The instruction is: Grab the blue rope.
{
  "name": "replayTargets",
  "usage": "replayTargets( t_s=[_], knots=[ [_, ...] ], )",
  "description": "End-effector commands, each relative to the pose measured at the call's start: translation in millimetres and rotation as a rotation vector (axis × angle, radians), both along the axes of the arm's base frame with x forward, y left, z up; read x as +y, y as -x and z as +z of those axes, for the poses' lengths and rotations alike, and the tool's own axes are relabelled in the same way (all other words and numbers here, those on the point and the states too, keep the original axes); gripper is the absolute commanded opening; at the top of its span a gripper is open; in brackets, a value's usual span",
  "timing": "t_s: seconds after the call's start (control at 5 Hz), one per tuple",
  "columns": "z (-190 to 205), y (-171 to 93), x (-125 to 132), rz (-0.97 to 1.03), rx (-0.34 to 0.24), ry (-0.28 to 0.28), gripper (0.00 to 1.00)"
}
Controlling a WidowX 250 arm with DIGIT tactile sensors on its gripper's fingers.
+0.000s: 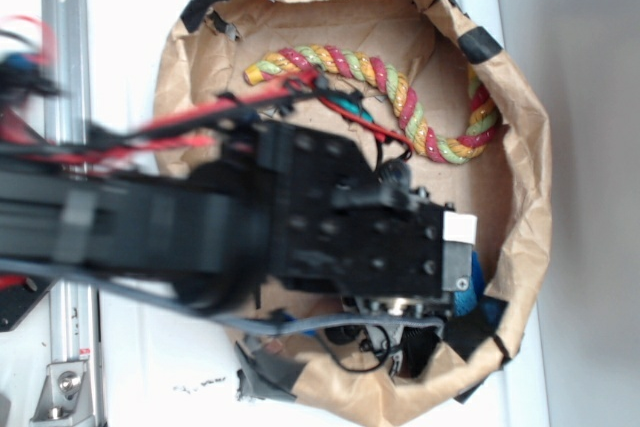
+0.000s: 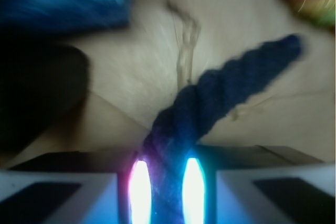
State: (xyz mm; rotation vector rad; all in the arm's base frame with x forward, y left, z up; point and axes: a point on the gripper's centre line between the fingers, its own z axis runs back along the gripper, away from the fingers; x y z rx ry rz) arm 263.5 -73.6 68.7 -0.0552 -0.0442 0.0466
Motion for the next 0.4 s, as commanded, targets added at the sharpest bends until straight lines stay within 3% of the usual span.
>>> replayTargets(
  t_s=[0.0, 0.2],
  knots=[
    [66.2, 20.0, 14.7, 0.001, -0.109, 0.026, 0.0],
    [73.5, 22.1, 30.1, 0.048, -0.105, -0.027, 0.0]
  ],
)
